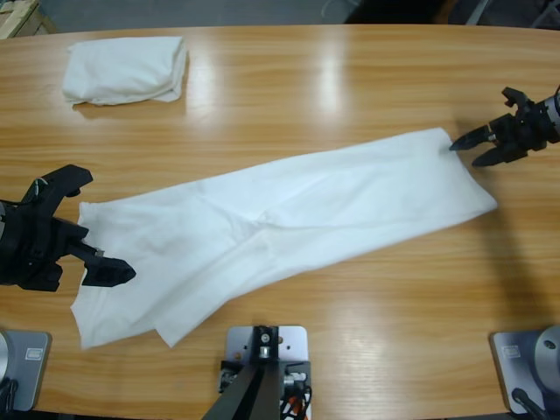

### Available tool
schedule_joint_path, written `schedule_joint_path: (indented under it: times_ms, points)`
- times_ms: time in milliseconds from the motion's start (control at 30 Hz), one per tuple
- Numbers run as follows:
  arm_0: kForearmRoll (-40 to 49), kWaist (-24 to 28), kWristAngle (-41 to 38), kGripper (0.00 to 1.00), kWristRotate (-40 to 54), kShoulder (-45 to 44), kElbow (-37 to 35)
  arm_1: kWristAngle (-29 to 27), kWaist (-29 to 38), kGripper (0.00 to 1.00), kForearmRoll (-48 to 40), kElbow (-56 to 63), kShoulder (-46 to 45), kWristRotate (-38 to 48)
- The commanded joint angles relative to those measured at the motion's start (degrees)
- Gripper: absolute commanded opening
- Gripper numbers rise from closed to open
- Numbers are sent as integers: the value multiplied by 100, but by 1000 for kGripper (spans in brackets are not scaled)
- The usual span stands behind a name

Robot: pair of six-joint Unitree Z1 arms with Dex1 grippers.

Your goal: Fold clothes

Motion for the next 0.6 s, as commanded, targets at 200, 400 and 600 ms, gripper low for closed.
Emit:
schedule_joint_path:
  times_ms: [200, 400, 600]
  points:
    - [-24, -52, -55, 987, -43, 126, 124, 370, -68, 668, 93, 247, 978, 2]
    - [-24, -52, -23, 987, -50, 143, 142, 367, 134, 609, 174, 256, 994, 9]
    - [-24, -52, -15, 987, -50, 115, 189, 131, 802, 609, 233, 220, 1016, 28]
